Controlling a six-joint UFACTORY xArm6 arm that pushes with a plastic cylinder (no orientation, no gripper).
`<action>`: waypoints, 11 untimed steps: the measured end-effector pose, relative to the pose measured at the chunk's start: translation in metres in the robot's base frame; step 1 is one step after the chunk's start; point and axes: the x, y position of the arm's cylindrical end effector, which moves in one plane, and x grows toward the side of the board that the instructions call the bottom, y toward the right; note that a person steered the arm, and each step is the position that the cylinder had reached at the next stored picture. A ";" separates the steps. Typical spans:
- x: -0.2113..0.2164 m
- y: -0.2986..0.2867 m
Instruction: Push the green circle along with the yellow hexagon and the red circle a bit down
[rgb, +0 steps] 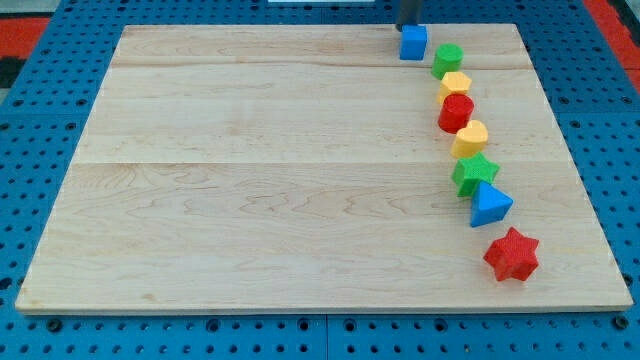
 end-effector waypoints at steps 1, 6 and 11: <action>0.003 0.016; 0.059 0.060; 0.161 0.060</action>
